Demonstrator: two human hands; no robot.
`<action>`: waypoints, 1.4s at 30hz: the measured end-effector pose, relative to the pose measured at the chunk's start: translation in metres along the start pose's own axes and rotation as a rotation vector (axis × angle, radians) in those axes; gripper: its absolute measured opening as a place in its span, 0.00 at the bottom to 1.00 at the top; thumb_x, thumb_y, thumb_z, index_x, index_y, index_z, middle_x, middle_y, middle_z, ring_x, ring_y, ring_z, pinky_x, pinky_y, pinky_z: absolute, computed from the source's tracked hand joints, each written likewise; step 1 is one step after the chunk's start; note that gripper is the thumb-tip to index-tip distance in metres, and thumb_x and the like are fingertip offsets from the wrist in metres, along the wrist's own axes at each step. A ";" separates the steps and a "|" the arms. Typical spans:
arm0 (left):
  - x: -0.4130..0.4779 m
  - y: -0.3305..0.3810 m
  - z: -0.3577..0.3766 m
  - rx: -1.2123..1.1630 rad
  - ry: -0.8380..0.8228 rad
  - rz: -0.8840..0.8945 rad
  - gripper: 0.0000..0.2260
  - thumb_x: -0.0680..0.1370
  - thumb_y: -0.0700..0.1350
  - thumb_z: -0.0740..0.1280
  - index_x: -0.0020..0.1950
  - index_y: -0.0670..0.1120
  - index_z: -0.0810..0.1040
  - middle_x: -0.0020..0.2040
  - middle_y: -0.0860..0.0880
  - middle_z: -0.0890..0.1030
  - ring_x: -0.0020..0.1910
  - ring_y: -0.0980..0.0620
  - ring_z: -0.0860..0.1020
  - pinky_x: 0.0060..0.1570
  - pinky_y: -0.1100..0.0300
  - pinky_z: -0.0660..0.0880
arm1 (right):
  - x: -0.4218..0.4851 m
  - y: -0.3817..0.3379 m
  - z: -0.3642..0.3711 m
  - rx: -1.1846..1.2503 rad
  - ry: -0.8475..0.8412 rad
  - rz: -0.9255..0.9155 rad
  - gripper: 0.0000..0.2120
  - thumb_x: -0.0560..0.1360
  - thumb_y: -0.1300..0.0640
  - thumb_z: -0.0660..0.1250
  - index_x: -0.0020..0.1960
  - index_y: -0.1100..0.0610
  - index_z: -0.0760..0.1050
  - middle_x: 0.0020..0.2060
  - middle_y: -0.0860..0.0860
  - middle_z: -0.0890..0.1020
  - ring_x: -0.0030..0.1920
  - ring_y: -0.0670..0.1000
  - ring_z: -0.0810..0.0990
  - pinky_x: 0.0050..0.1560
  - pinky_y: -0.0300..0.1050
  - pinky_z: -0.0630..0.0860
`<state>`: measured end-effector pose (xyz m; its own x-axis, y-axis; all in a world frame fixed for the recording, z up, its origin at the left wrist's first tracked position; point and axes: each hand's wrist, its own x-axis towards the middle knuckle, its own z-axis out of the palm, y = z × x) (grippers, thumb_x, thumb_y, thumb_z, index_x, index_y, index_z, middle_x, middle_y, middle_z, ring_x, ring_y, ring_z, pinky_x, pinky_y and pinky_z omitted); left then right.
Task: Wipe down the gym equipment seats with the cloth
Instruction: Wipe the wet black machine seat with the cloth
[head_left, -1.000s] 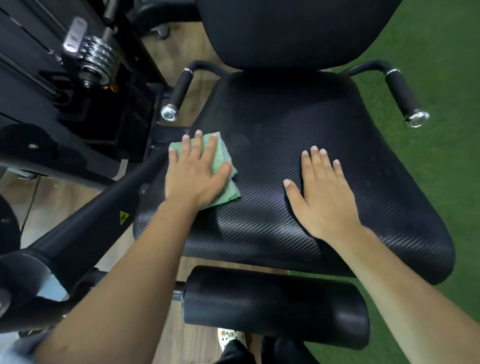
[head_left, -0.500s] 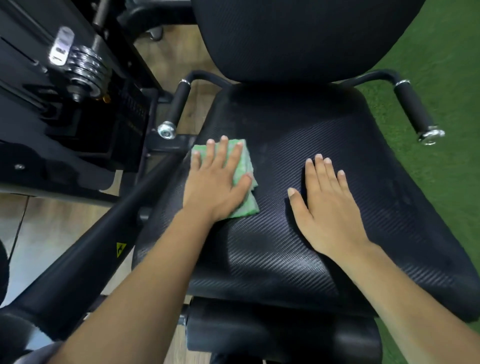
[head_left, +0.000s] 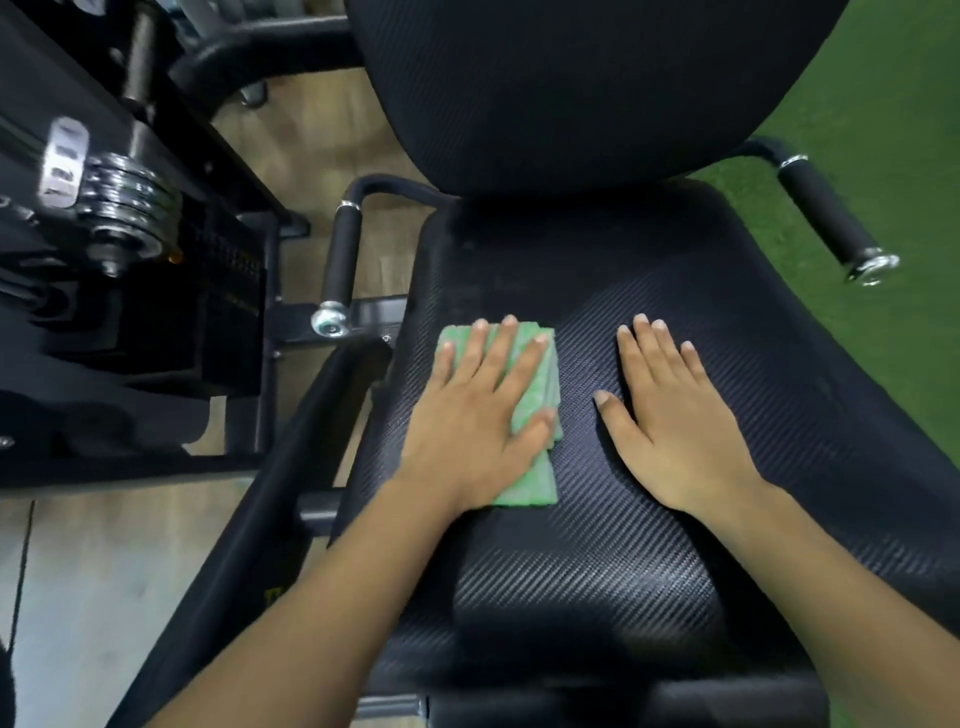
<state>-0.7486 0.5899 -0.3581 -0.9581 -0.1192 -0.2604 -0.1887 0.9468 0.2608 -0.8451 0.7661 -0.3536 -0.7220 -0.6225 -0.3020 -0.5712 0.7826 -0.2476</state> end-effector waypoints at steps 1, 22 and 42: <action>-0.009 -0.010 -0.002 -0.020 -0.008 0.033 0.32 0.75 0.63 0.41 0.78 0.55 0.46 0.79 0.51 0.45 0.77 0.50 0.41 0.75 0.50 0.39 | 0.000 -0.001 0.000 0.001 -0.001 0.003 0.38 0.75 0.39 0.36 0.78 0.59 0.45 0.78 0.54 0.46 0.77 0.50 0.41 0.75 0.45 0.37; 0.091 -0.034 -0.005 -0.005 0.006 -0.292 0.29 0.78 0.60 0.46 0.78 0.54 0.46 0.79 0.48 0.45 0.77 0.45 0.42 0.74 0.47 0.42 | 0.063 -0.018 -0.015 0.112 0.026 -0.027 0.29 0.82 0.48 0.45 0.78 0.61 0.45 0.78 0.56 0.46 0.77 0.52 0.42 0.75 0.45 0.38; 0.102 -0.066 -0.008 -0.262 0.132 -0.272 0.28 0.78 0.55 0.51 0.77 0.47 0.59 0.78 0.45 0.54 0.77 0.45 0.49 0.75 0.50 0.47 | 0.069 -0.019 0.009 0.014 0.066 -0.034 0.34 0.76 0.46 0.38 0.77 0.63 0.48 0.77 0.59 0.50 0.78 0.54 0.46 0.77 0.50 0.42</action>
<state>-0.8354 0.5124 -0.3942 -0.8820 -0.4082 -0.2352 -0.4711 0.7692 0.4317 -0.8803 0.7083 -0.3780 -0.7265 -0.6469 -0.2317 -0.5910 0.7603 -0.2696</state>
